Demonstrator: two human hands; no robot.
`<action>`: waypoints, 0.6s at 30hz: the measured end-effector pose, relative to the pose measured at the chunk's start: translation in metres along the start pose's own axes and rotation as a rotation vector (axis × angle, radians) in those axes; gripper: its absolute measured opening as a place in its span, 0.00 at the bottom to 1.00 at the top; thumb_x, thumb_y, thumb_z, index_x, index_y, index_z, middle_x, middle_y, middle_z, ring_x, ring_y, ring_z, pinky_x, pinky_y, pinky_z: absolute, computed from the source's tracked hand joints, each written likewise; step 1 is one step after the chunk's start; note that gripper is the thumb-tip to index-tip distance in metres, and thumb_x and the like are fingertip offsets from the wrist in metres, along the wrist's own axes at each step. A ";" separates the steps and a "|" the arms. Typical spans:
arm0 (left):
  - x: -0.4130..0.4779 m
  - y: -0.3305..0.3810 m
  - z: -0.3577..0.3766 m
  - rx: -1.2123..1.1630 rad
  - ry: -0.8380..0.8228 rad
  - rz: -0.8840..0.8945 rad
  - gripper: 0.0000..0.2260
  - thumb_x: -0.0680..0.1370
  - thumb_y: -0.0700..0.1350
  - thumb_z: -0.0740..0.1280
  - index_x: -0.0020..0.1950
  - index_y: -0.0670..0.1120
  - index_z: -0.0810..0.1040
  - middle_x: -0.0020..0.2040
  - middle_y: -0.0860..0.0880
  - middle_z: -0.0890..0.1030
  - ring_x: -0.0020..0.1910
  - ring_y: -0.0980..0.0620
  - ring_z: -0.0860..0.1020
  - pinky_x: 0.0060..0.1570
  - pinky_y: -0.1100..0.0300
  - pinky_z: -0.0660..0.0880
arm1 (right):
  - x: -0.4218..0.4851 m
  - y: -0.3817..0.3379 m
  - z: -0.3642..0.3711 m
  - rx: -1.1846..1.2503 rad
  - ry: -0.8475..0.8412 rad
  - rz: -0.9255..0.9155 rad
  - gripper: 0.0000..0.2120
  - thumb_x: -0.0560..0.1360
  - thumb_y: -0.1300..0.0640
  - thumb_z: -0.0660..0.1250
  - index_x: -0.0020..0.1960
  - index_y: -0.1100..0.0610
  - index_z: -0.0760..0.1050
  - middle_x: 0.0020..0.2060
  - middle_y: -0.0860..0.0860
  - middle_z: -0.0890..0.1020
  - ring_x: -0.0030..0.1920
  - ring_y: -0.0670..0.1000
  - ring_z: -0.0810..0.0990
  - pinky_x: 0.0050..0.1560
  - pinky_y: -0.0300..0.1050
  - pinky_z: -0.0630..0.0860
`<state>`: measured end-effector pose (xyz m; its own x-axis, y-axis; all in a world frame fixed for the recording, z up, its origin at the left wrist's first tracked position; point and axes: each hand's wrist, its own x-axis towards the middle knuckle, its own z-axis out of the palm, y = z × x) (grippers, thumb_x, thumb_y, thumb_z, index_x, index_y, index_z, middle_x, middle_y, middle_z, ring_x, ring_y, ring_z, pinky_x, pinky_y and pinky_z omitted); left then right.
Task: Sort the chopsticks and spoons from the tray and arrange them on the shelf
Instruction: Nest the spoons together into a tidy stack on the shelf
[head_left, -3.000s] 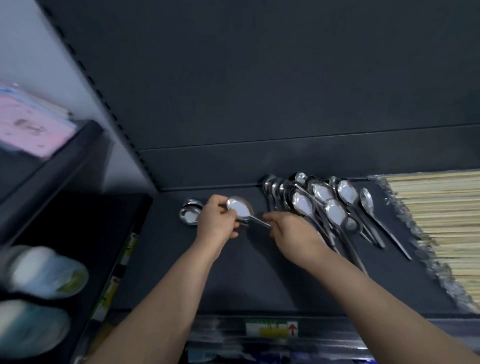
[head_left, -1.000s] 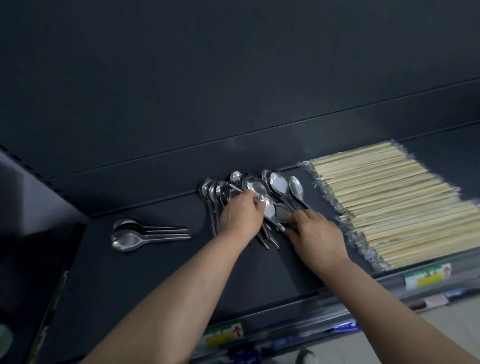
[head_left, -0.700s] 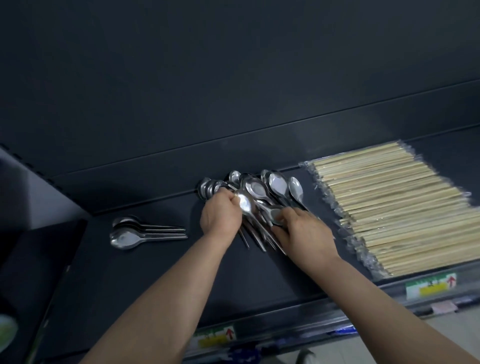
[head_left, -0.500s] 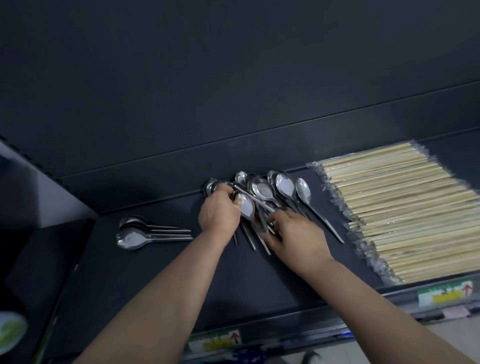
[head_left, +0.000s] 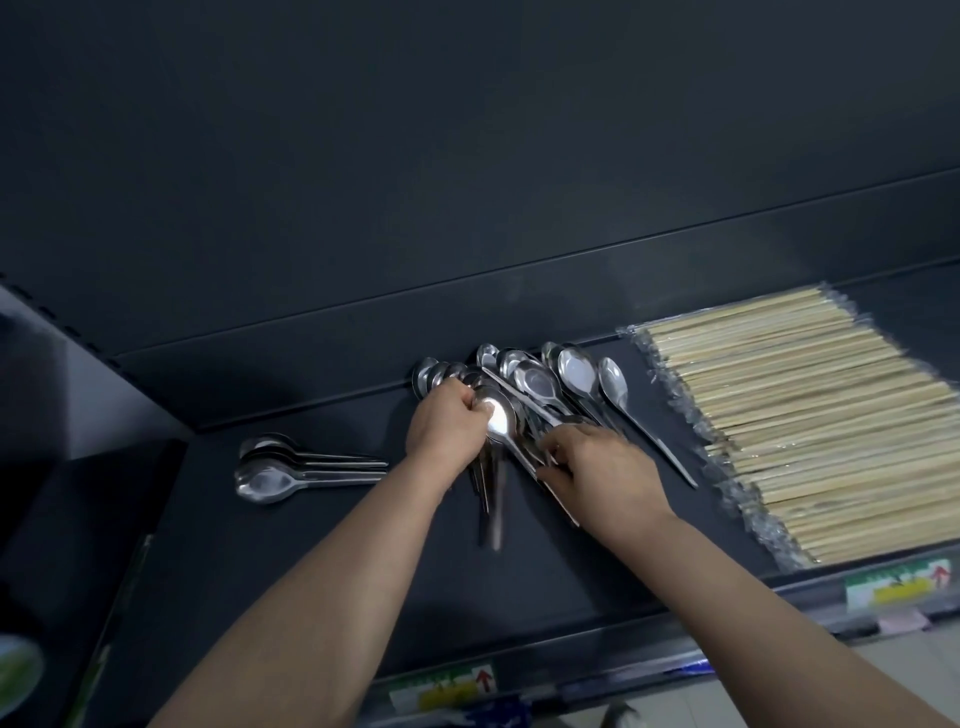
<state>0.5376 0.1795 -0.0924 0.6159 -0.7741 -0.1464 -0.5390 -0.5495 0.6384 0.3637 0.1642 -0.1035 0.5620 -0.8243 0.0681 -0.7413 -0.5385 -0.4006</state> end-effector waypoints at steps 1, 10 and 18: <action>0.000 -0.002 -0.003 -0.071 0.015 -0.014 0.07 0.77 0.48 0.67 0.40 0.50 0.73 0.40 0.50 0.79 0.44 0.46 0.78 0.46 0.53 0.76 | 0.000 -0.002 -0.001 0.020 0.030 0.012 0.13 0.76 0.46 0.64 0.59 0.48 0.74 0.53 0.46 0.79 0.56 0.51 0.76 0.46 0.44 0.69; -0.015 0.010 -0.017 -0.555 -0.014 0.017 0.07 0.79 0.41 0.67 0.42 0.47 0.73 0.39 0.48 0.79 0.33 0.55 0.76 0.30 0.62 0.74 | 0.013 -0.019 -0.013 0.218 -0.056 0.094 0.14 0.80 0.48 0.58 0.58 0.53 0.78 0.54 0.53 0.77 0.58 0.56 0.74 0.55 0.49 0.72; -0.017 0.014 -0.005 -0.601 -0.027 0.063 0.09 0.77 0.51 0.70 0.47 0.46 0.76 0.45 0.50 0.82 0.39 0.53 0.79 0.35 0.60 0.77 | 0.005 -0.007 -0.024 0.252 -0.121 0.285 0.13 0.80 0.49 0.56 0.42 0.55 0.71 0.45 0.54 0.81 0.49 0.58 0.77 0.49 0.51 0.74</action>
<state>0.5218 0.1867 -0.0774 0.5740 -0.8117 -0.1084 -0.1500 -0.2343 0.9605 0.3629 0.1592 -0.0783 0.3971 -0.8998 -0.1808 -0.7690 -0.2187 -0.6007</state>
